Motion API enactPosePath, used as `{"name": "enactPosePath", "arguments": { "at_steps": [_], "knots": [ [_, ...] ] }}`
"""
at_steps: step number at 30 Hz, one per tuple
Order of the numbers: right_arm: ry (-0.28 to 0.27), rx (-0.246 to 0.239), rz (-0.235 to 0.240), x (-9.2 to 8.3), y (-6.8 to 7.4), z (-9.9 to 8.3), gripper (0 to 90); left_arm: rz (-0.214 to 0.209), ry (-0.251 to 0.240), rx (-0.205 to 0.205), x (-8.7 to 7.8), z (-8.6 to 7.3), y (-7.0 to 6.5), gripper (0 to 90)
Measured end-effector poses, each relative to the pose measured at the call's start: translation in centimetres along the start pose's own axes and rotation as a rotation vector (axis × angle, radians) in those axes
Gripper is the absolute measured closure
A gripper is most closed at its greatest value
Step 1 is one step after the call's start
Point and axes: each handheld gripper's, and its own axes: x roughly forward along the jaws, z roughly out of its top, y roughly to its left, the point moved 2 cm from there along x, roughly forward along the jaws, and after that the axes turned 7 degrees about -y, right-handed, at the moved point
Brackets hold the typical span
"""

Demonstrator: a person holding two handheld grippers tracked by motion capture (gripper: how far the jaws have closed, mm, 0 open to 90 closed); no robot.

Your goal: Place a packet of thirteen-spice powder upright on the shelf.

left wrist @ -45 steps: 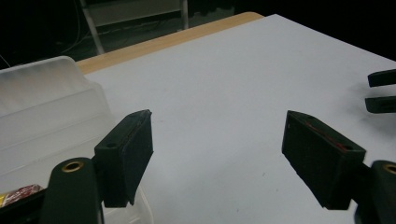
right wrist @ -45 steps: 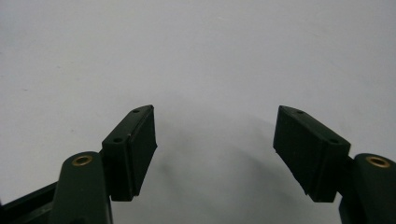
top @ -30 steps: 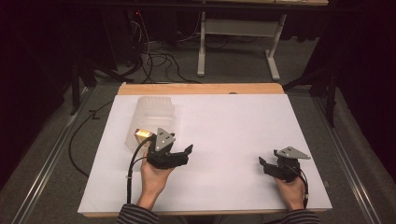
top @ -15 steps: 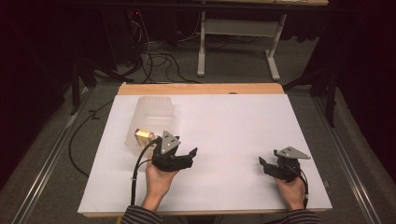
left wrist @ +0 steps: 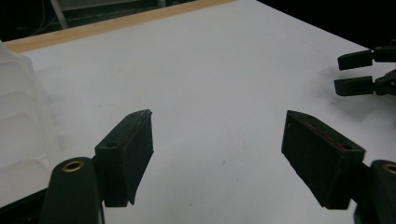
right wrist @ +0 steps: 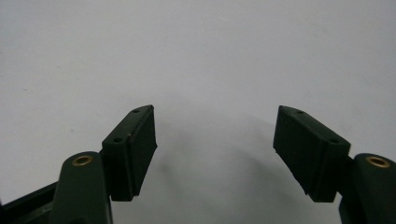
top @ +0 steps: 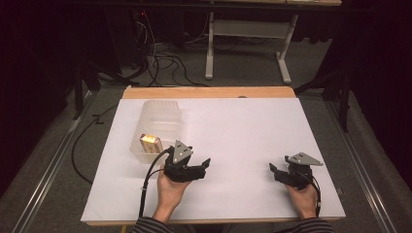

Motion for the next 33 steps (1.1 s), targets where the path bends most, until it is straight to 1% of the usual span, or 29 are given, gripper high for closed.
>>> {"name": "enactPosePath", "arguments": {
  "at_steps": [10, 11, 14, 16, 23, 26, 29, 33],
  "knots": [
    [0.000, 0.001, -0.001, 0.0, 0.0, 0.0, 30.4, -0.008, 0.027, -0.008, 1.2, -1.4, -0.4, 25.6],
    [-0.001, -0.001, 0.000, 0.0, 0.0, 0.0, 30.4, -0.008, 0.037, -0.010, 1.5, -1.7, -0.4, 25.6],
    [0.001, 0.001, -0.001, 0.0, 0.0, 0.0, 30.4, -0.010, 0.040, -0.018, 1.8, -2.1, -0.4, 25.5],
    [0.001, 0.001, -0.001, 0.0, 0.0, 0.0, 30.4, -0.004, 0.038, -0.020, 2.0, -2.2, -0.5, 25.6],
    [0.001, 0.001, -0.001, 0.0, 0.0, 0.0, 30.4, 0.008, 0.056, -0.018, 3.0, -2.9, -0.4, 25.6],
    [0.001, 0.001, -0.001, 0.0, 0.0, 0.0, 30.4, 0.018, 0.059, -0.011, 3.3, -3.1, -0.4, 25.6],
    [0.001, 0.000, -0.001, 0.0, 0.0, 0.0, 30.4, 0.021, 0.052, -0.018, 3.7, -3.2, -0.5, 25.6],
    [0.000, -0.001, -0.002, 0.0, 0.0, 0.0, 30.4, 0.028, 0.046, -0.019, 4.3, -3.3, -0.5, 25.6]
  ]
}}
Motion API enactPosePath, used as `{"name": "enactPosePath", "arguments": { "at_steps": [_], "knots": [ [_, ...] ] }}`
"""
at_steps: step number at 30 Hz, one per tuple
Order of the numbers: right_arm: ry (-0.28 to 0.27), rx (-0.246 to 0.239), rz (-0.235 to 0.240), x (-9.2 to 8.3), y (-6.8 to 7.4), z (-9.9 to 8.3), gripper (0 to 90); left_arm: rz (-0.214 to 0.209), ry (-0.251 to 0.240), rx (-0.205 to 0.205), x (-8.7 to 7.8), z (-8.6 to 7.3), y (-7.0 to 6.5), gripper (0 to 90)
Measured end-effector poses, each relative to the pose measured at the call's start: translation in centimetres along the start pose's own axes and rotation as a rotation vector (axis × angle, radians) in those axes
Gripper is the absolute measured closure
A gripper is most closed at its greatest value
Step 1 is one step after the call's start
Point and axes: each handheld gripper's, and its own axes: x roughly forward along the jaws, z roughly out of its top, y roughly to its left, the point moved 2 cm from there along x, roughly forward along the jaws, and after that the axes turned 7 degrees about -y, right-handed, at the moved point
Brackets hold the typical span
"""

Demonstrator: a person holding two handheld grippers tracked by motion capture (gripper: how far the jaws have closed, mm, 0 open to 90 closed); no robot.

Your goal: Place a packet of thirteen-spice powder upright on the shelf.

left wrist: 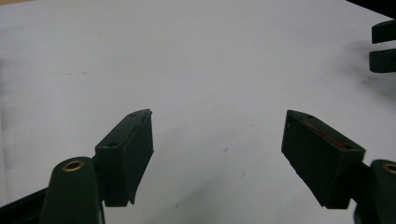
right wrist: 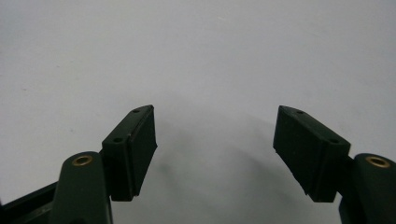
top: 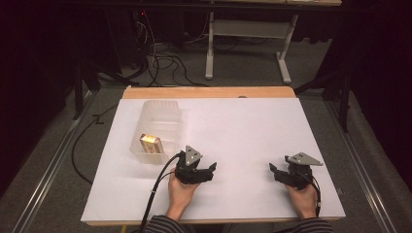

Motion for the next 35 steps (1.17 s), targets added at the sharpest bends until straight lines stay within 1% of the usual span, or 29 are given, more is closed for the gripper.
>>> {"name": "enactPosePath", "arguments": {
  "at_steps": [4, 8, 11, 14, 17, 21, 23, 25, 26, 31, 35],
  "knots": [
    [0.000, 0.000, 0.000, 0.0, 0.0, 0.0, 30.3, 0.010, 0.000, 0.003, 0.4, -0.2, 0.1, 25.6],
    [0.002, -0.002, 0.000, 0.0, 0.0, 0.0, 30.4, 0.024, 0.001, 0.015, 0.6, -0.3, 0.3, 25.6],
    [0.002, -0.003, 0.000, 0.0, 0.0, 0.0, 30.4, 0.027, 0.004, 0.018, 0.7, -0.3, 0.3, 25.5],
    [0.003, -0.003, 0.000, 0.0, 0.0, 0.0, 30.4, 0.032, 0.006, 0.033, 0.9, -0.5, 0.3, 25.4],
    [0.003, -0.004, 0.001, 0.0, 0.0, 0.0, 30.4, 0.035, 0.004, 0.038, 1.1, -0.6, 0.3, 25.3],
    [0.003, -0.004, 0.001, 0.0, 0.0, 0.0, 30.4, 0.043, -0.005, 0.027, 1.3, -1.1, 0.3, 25.3],
    [0.003, -0.005, 0.001, 0.0, 0.0, 0.0, 30.4, 0.048, 0.001, 0.023, 1.5, -1.5, 0.4, 25.3],
    [0.004, 0.000, 0.000, 0.0, 0.0, 0.0, 30.4, 0.050, 0.023, 0.029, 1.7, -1.9, 0.5, 24.9],
    [0.005, -0.005, 0.000, 0.0, 0.0, 0.0, 30.4, 0.055, 0.012, 0.037, 1.6, -1.8, 0.3, 24.8],
    [0.007, -0.003, -0.002, 0.0, 0.1, 0.0, 30.4, 0.054, 0.008, 0.042, 1.6, -1.9, 0.3, 24.7],
    [0.004, -0.003, -0.001, 0.0, 0.1, 0.0, 30.4, 0.058, -0.012, 0.026, 1.4, -1.9, 0.4, 24.7]
  ]
}}
